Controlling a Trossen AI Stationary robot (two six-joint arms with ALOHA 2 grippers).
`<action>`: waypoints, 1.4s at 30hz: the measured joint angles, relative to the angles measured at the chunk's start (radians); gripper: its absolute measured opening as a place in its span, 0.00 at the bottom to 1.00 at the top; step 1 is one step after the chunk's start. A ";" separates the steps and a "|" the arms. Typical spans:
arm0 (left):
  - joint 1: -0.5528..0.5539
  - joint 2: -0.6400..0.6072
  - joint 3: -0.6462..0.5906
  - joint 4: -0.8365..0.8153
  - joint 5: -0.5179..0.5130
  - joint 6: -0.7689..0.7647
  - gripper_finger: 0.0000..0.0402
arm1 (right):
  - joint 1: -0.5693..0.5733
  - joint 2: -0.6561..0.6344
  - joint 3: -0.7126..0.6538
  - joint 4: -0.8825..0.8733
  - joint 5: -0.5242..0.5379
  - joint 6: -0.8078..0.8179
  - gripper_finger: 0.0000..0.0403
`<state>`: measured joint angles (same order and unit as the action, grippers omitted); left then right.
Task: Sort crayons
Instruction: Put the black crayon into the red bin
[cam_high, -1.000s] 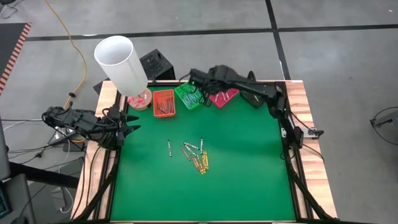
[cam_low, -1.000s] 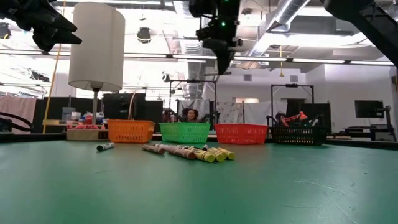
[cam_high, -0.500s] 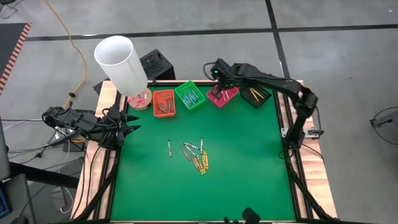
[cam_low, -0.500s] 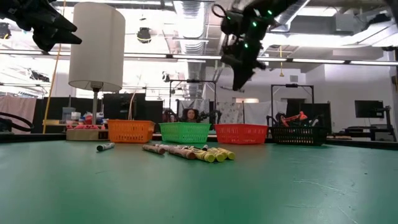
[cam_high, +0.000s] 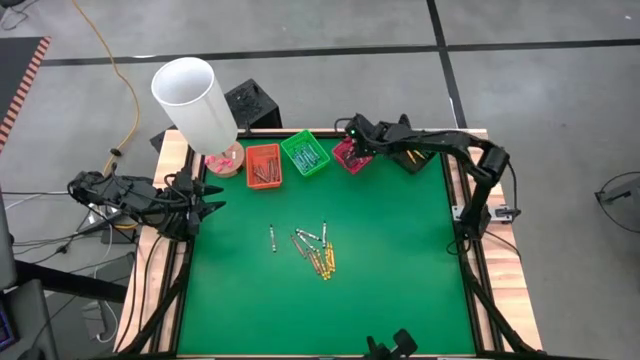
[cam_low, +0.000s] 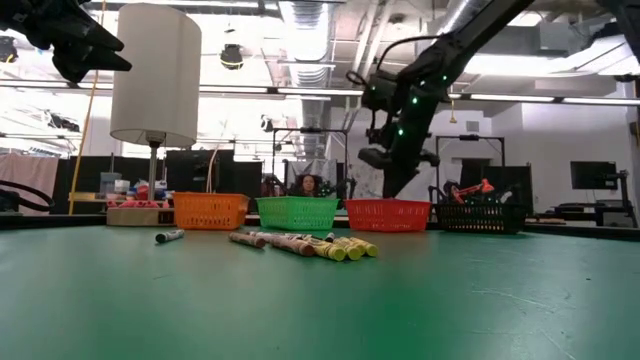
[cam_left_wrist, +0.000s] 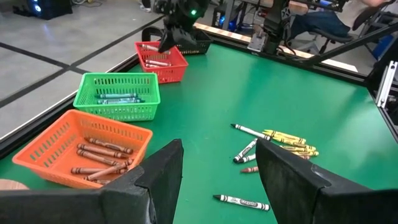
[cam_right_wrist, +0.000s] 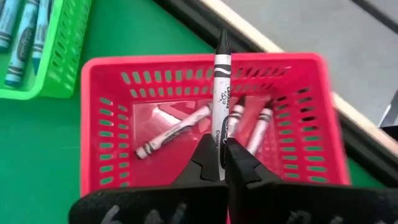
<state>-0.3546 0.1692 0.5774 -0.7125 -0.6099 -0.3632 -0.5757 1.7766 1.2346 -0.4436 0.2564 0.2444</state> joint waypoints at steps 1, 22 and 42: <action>0.000 0.000 0.000 -0.001 -0.001 -0.001 0.48 | -0.002 0.009 0.000 0.004 -0.002 0.002 0.01; 0.000 0.000 0.000 -0.001 -0.007 -0.004 0.48 | -0.021 0.055 0.000 -0.015 -0.050 0.005 0.15; 0.000 0.000 0.000 -0.001 -0.008 -0.003 0.48 | 0.120 -0.158 0.067 -0.026 -0.261 -0.151 0.18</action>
<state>-0.3547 0.1696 0.5774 -0.7135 -0.6176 -0.3664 -0.4559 1.6183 1.3013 -0.4696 -0.0045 0.0938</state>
